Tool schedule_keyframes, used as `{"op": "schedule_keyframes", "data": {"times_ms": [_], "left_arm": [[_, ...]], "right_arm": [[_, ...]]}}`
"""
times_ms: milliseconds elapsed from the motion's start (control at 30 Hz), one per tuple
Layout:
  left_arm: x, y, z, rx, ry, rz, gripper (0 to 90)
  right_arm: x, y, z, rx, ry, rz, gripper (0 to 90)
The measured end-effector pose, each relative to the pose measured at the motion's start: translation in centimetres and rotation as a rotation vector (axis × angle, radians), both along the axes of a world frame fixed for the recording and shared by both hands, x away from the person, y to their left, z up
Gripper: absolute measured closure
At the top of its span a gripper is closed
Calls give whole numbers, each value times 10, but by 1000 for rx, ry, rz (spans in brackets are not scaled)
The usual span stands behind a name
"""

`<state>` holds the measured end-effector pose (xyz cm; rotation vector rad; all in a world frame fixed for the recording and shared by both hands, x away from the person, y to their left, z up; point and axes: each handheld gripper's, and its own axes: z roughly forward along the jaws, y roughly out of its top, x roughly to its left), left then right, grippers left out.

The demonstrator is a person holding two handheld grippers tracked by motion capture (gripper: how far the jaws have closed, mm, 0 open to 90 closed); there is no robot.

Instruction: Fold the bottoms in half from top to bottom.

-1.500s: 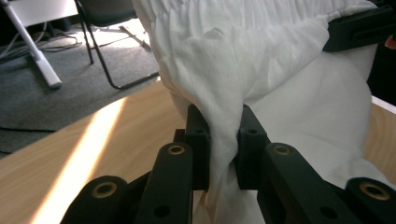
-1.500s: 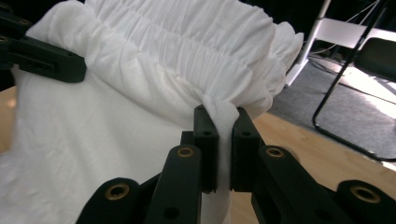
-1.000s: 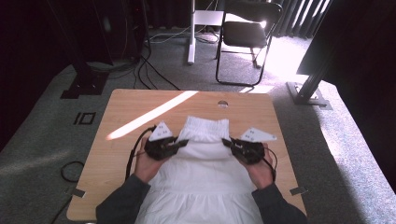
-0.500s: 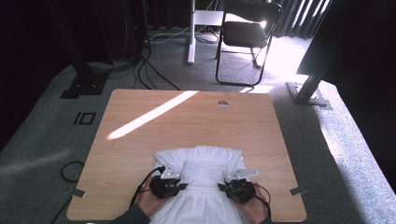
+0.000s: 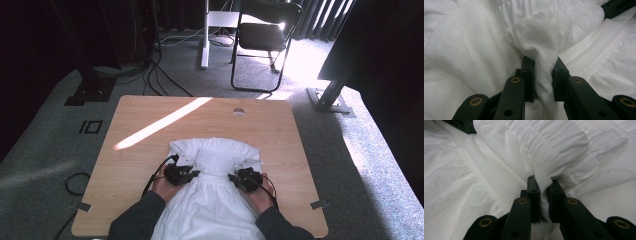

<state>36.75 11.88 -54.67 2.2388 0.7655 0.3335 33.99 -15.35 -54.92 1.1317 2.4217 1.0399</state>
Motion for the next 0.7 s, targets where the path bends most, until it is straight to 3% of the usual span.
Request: {"op": "schedule_keyframes", "data": {"times_ms": [400, 700], "left_arm": [[63, -3, 2, 29, -45, 93, 771], [100, -5, 6, 46, -22, 181, 770]], "right_arm": [[82, 5, 2, 0, -2, -7, 826], [133, 14, 5, -3, 4, -57, 822]]}}
